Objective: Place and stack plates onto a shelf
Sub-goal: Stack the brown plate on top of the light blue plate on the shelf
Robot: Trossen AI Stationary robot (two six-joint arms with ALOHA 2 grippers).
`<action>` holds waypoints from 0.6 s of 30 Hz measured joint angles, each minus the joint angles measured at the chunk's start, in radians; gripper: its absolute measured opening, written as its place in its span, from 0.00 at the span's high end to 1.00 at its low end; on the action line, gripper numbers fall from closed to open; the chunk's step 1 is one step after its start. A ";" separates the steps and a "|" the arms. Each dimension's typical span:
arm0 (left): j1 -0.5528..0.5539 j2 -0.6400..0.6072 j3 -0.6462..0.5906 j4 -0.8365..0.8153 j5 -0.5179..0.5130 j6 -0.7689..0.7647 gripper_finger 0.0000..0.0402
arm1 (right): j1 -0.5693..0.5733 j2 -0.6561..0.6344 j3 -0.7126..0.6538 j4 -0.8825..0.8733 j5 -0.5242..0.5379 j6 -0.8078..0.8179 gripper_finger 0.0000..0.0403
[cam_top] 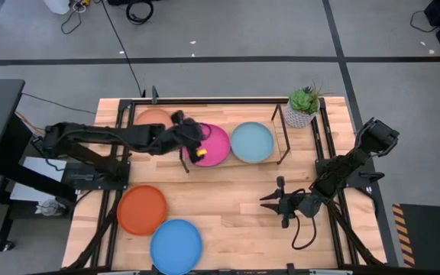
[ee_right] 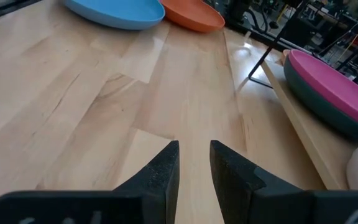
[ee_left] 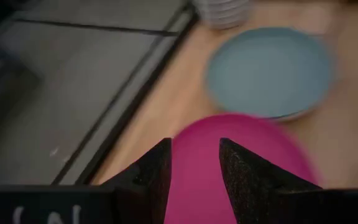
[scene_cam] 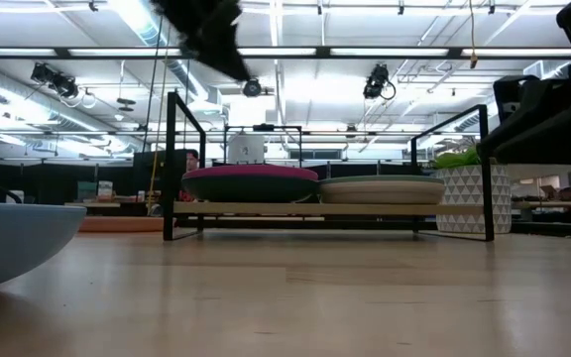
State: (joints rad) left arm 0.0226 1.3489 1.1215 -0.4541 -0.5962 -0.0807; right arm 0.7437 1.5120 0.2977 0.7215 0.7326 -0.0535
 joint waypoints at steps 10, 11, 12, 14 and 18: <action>0.109 -0.172 -0.220 -0.076 -0.291 -0.269 0.65 | 0.000 0.001 -0.001 0.004 -0.019 0.008 0.76; 0.121 -0.181 -0.231 -0.094 -0.309 -0.281 0.65 | 0.000 0.001 -0.001 0.006 -0.019 0.008 0.76; 0.132 -0.189 -0.239 -0.113 -0.315 -0.289 0.65 | 0.000 0.001 0.000 0.006 -0.019 0.010 0.76; 0.157 -0.194 -0.254 -0.149 -0.305 -0.297 0.65 | 0.000 0.001 -0.001 0.006 -0.020 0.009 0.76; 0.190 -0.191 -0.289 -0.183 -0.214 -0.293 0.65 | 0.000 0.001 -0.001 0.009 -0.020 0.010 0.76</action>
State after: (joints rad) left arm 0.2127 1.1576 0.8324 -0.6372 -0.8101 -0.3737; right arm 0.7437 1.5127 0.2970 0.7306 0.7128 -0.0434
